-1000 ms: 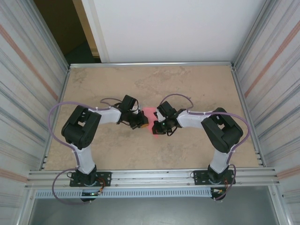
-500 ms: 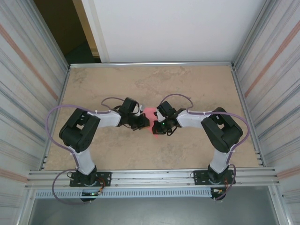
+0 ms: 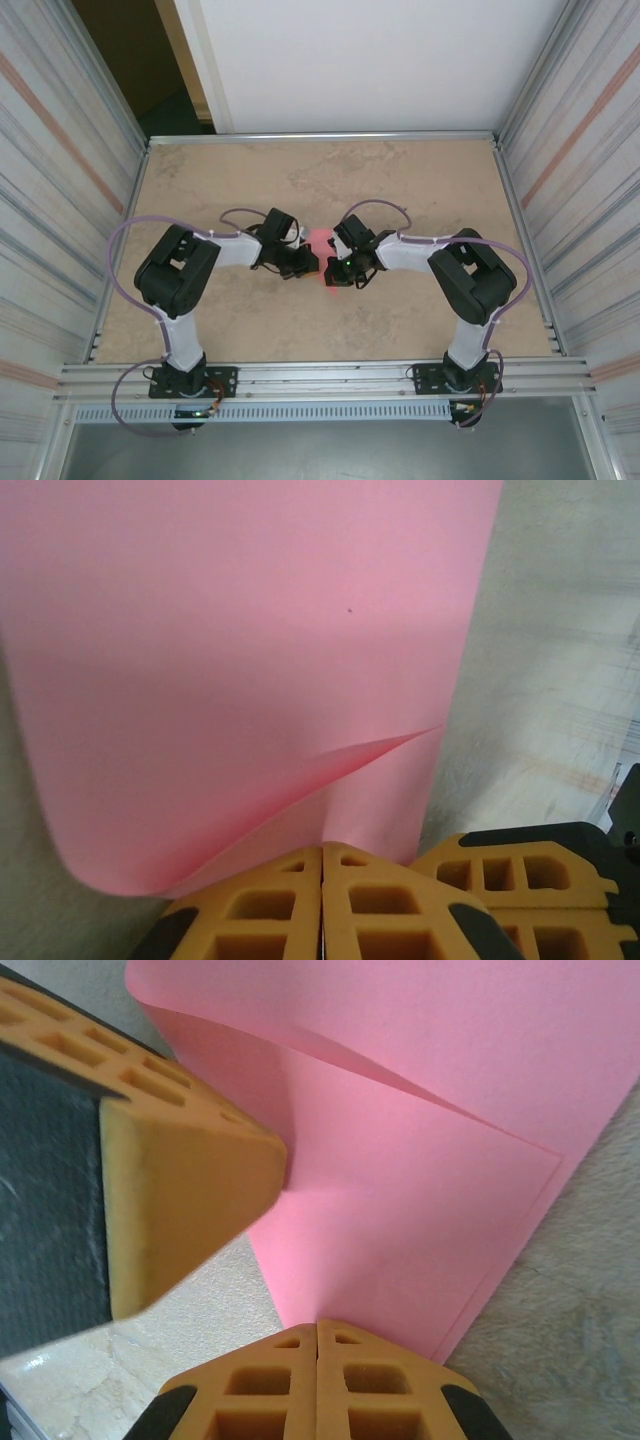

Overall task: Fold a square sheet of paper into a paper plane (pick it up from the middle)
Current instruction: Third fold the triangle at the center of the table.

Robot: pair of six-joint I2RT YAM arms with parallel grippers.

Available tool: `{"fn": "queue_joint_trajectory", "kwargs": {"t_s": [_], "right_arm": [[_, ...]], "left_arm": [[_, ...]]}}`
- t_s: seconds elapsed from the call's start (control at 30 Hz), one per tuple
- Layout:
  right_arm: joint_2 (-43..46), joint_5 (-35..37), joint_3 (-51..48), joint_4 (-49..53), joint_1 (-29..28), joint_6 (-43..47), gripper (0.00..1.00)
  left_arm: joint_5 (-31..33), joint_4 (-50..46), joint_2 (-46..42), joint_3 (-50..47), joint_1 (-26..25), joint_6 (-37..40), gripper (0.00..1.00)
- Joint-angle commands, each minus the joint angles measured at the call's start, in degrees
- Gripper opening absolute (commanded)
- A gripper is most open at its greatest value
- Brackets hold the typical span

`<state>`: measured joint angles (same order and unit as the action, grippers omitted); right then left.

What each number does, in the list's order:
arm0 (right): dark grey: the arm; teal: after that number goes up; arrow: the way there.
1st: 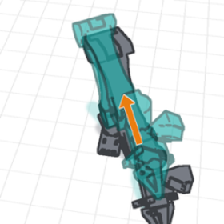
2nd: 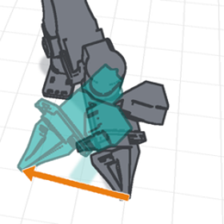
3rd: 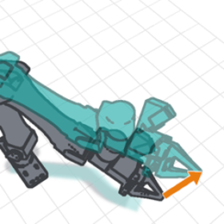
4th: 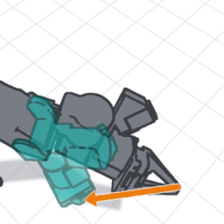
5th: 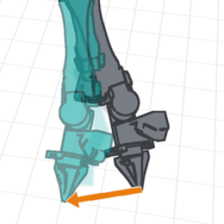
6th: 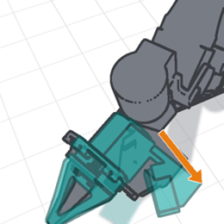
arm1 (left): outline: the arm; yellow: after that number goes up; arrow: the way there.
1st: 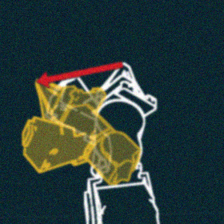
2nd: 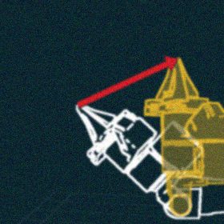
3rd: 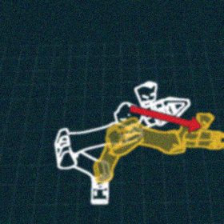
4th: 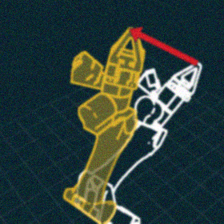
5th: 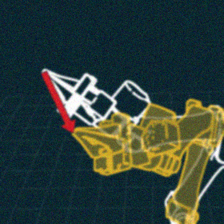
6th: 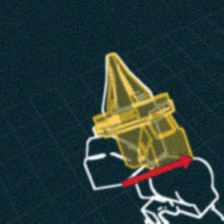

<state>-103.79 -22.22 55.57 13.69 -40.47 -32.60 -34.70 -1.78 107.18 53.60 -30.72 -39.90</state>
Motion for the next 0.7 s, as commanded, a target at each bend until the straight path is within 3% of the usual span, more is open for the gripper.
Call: {"fn": "queue_joint_trajectory", "kwargs": {"t_s": [0.0,0.4,0.67], "right_arm": [[-4.1,4.8,-2.4,8.5,0.2,-0.4,0.00],[-3.1,4.6,-2.6,8.5,0.8,-0.5,0.01],[1.7,-0.1,0.4,1.9,0.8,-3.1,0.10]], "left_arm": [[4.2,-5.7,2.5,1.8,3.3,3.6,0.09],[5.1,-10.7,4.9,5.9,12.4,9.5,0.10],[2.2,-8.5,-2.5,6.2,12.9,6.2,0.13]]}}
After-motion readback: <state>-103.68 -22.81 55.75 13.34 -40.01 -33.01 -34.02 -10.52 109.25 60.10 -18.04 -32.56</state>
